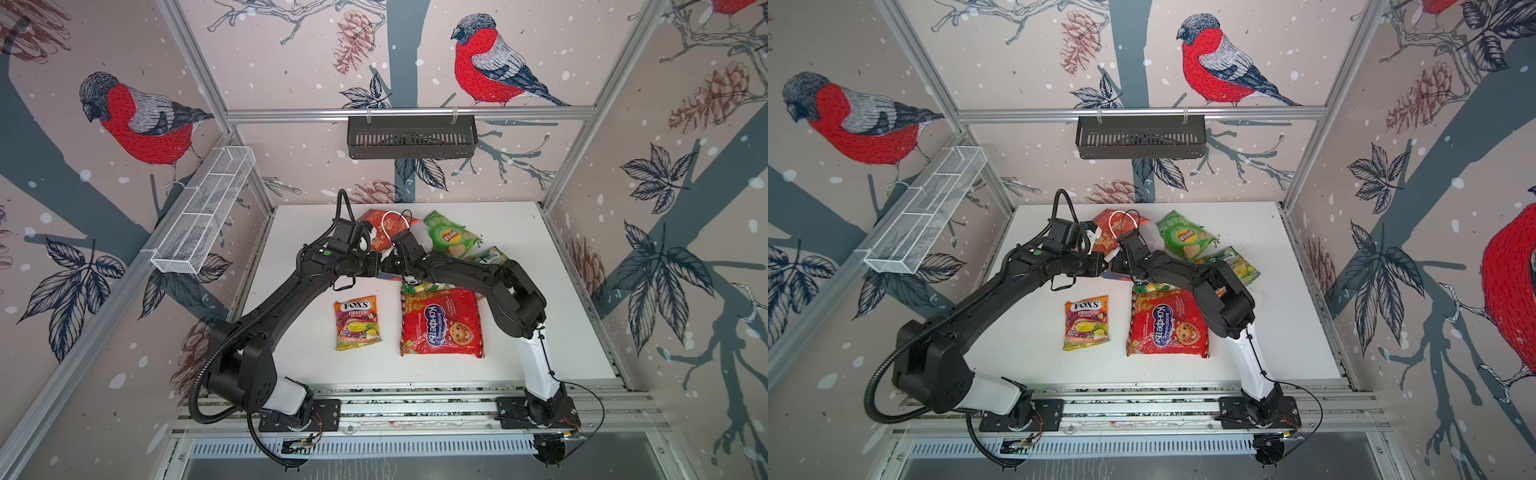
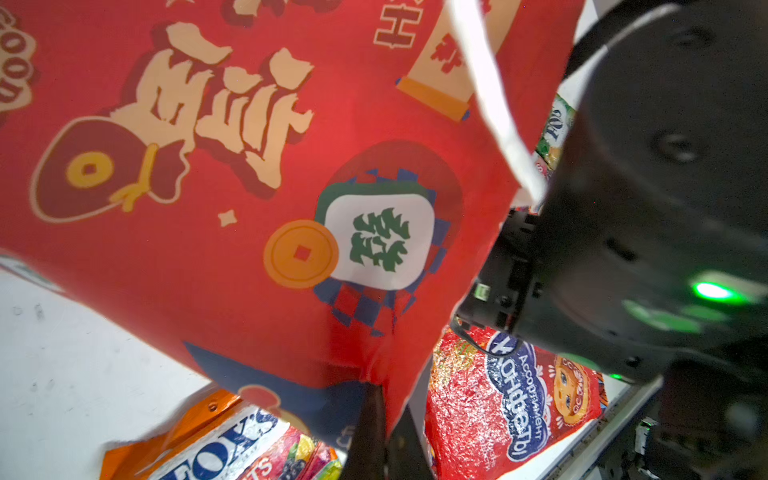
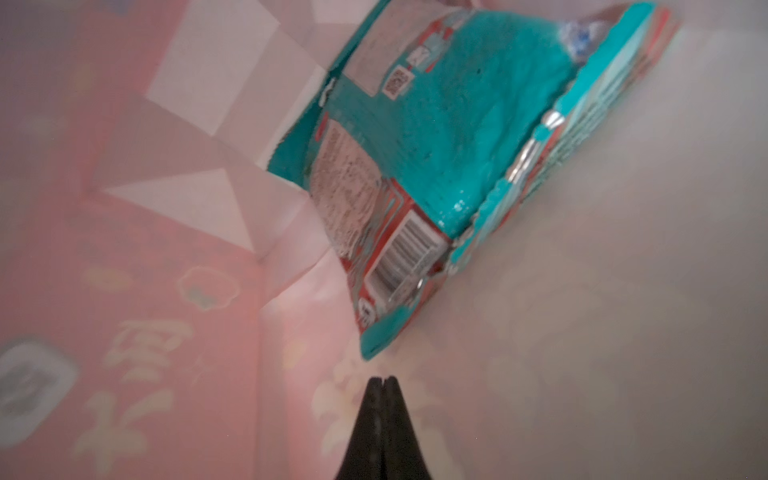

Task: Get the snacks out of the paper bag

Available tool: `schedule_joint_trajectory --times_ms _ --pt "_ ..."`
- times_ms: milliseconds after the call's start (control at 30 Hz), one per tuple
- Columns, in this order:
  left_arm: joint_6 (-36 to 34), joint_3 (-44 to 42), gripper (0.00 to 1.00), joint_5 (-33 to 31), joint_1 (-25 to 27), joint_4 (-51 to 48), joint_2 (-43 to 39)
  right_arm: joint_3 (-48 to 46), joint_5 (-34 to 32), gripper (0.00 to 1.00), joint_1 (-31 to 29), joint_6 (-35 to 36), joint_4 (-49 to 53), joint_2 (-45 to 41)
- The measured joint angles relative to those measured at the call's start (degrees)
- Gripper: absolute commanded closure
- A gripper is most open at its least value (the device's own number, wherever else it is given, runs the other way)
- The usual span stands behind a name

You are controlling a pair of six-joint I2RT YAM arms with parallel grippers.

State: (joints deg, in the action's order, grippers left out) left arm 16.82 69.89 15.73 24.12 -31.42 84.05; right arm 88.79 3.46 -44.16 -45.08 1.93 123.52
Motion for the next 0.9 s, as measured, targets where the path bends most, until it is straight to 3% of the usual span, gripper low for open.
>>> schedule_joint_trajectory --times_ms 233,533,900 --pt "-1.4 2.1 1.00 -7.0 0.0 -2.8 0.0 -3.9 2.3 1.00 0.8 -1.5 -3.4 -4.3" --pt "-2.2 2.1 1.00 -9.8 0.0 -3.9 -0.3 -7.7 2.6 1.00 1.4 -3.0 -6.0 -9.2" --pt "-3.3 1.0 1.00 -11.3 0.0 -3.9 -1.6 -12.4 2.4 0.65 2.1 -4.2 -7.6 -14.2"
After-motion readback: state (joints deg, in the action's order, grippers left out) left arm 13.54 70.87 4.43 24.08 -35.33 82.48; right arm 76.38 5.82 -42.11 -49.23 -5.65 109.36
